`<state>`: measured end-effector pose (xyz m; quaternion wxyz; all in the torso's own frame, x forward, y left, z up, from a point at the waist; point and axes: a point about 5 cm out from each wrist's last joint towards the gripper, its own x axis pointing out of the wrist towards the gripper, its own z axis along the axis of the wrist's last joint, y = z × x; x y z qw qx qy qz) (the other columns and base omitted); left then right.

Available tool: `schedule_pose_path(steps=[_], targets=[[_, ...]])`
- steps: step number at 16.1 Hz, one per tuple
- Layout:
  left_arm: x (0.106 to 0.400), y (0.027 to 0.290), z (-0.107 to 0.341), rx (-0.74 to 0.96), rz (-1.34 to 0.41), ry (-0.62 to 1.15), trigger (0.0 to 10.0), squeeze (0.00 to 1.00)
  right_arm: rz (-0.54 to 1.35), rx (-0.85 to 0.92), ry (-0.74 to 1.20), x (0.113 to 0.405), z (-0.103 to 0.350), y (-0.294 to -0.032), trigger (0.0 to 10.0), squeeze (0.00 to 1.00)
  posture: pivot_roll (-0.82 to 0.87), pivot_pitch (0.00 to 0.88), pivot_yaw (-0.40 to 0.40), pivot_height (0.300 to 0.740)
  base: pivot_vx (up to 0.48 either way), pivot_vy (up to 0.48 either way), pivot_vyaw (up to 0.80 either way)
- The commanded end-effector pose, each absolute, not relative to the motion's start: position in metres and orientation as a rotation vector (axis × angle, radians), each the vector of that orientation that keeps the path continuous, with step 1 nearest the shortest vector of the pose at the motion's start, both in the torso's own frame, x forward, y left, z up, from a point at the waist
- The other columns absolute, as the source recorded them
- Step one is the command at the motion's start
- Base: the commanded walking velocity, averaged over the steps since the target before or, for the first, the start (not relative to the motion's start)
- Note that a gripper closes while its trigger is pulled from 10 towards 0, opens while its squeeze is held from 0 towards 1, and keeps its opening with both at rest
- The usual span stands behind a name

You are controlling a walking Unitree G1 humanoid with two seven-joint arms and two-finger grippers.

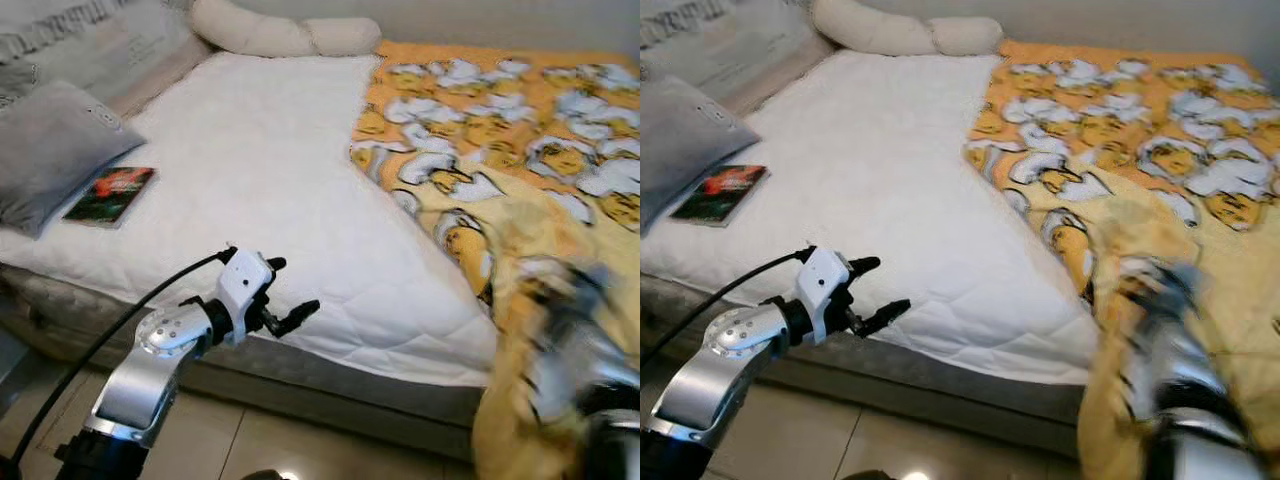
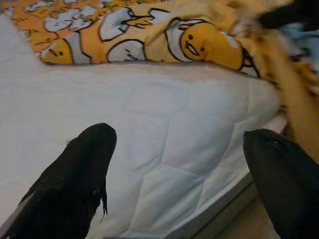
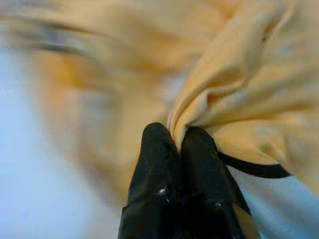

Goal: Clean up the room

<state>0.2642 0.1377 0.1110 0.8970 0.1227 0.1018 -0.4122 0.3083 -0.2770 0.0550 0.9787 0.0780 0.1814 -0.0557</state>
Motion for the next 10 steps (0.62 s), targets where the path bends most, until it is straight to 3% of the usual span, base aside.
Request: schedule_pose_path(steps=[1,4,5,7,10], targets=[[0.263,0.14,0.111,0.268,-0.85,0.214,10.0,0.0,-0.044,0.144,0.313,0.317,0.069,-0.272,0.0,0.0,0.05,0.0,0.043,0.74,0.0,0.0,0.0],[0.258,0.14,0.108,0.261,-0.848,0.225,10.0,0.0,0.469,-0.027,0.33,0.309,0.074,-0.206,0.0,0.0,0.06,0.0,0.029,0.74,0.0,0.0,0.0],[0.254,0.14,0.106,0.259,-0.851,0.236,10.0,0.0,0.782,-0.115,0.342,0.292,0.075,-0.166,0.0,0.0,0.06,0.0,0.025,0.74,0.0,0.0,0.0],[0.25,0.14,0.104,0.257,-0.856,0.248,10.0,0.0,1.014,-0.092,0.317,0.277,0.087,-0.137,0.0,0.0,0.07,0.0,0.019,0.74,0.0,0.0,0.0],[0.243,0.142,0.101,0.25,-0.854,0.268,10.0,0.0,1.285,0.037,0.283,0.254,0.116,-0.119,0.0,0.0,0.08,0.0,0.011,0.74,0.0,0.0,0.0]])
